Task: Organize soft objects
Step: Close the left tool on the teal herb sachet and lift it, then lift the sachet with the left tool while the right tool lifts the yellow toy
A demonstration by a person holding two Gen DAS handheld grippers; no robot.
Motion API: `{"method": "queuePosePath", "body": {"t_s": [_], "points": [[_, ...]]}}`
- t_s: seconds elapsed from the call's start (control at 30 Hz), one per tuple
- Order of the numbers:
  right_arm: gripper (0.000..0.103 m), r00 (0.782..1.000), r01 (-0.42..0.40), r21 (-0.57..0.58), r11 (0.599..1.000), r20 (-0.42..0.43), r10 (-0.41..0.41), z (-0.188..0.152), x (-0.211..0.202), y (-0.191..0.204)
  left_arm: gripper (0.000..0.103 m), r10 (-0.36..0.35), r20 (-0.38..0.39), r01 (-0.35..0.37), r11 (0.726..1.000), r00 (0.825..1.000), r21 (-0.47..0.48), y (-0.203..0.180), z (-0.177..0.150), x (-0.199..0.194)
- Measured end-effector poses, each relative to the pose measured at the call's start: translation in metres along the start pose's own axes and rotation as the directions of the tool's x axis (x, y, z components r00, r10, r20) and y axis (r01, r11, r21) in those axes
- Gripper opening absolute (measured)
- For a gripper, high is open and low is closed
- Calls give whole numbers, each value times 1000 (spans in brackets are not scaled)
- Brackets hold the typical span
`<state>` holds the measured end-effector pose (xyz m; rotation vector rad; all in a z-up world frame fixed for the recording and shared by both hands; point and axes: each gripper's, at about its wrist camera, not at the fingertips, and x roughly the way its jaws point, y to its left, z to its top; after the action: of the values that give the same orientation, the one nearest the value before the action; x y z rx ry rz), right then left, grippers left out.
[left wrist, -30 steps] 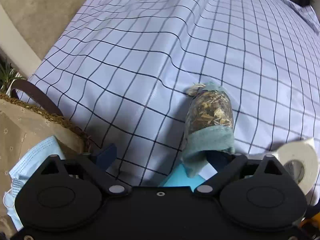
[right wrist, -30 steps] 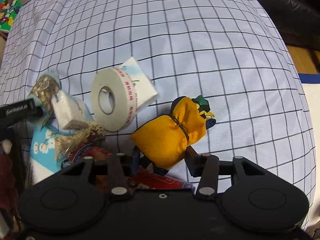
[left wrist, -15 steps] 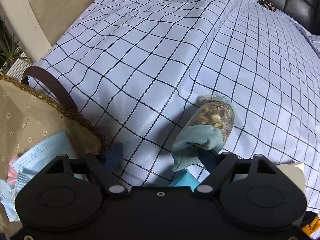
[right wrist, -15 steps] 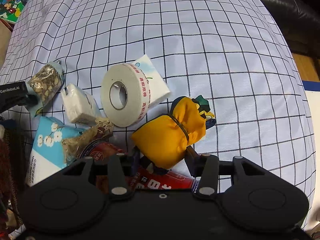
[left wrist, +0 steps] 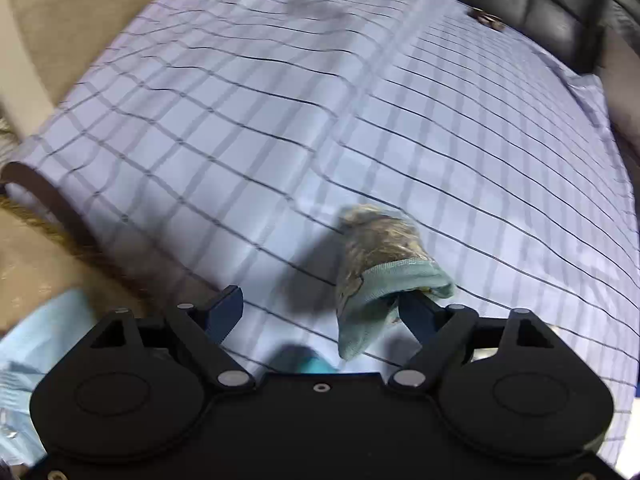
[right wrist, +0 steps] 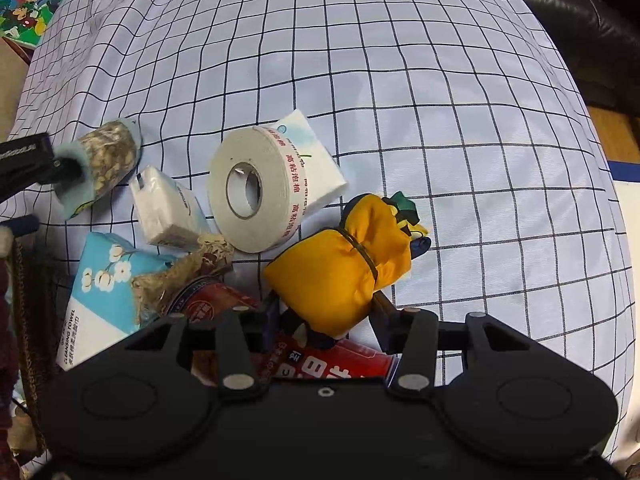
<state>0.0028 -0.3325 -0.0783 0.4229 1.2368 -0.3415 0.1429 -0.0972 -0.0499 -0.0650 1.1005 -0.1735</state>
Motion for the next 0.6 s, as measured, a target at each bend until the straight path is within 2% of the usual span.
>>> {"method": "queuePosePath", "body": {"t_s": [0.1, 0.13, 0.17, 0.2, 0.3, 0.43, 0.5, 0.53, 0.6], "points": [[45, 1000, -5, -3, 1000, 0, 5, -1, 0, 0, 83, -42, -14, 43, 997, 999, 65, -18, -5, 5], [43, 1000, -8, -6, 1000, 3, 8, -1, -1, 1, 83, -55, -13, 56, 994, 998, 89, -23, -7, 6], [35, 1000, -10, -11, 1000, 4, 10, -1, -2, 1, 84, -64, -7, 64, 992, 998, 109, -27, -8, 6], [35, 1000, -20, -15, 1000, 4, 20, -1, -2, 1, 86, -63, -1, 63, 991, 998, 122, -30, -8, 5], [35, 999, -34, -13, 999, 8, 34, -1, -5, 1, 88, -58, -2, 58, 993, 998, 100, -31, -7, 8], [35, 999, -38, -17, 999, 7, 38, 0, -4, 1, 88, -95, -20, 96, 995, 995, 40, -24, -2, 15], [35, 999, -44, 4, 999, 7, 44, 2, -4, -3, 91, -96, -18, 97, 994, 995, 49, -27, -1, 19], [37, 999, -47, 19, 999, 8, 46, 2, -4, -5, 92, -92, -21, 93, 994, 996, 61, -31, -2, 22], [49, 999, -41, 52, 998, 7, 41, 3, -3, -10, 93, -92, -31, 94, 992, 995, 88, -36, -3, 29]]}}
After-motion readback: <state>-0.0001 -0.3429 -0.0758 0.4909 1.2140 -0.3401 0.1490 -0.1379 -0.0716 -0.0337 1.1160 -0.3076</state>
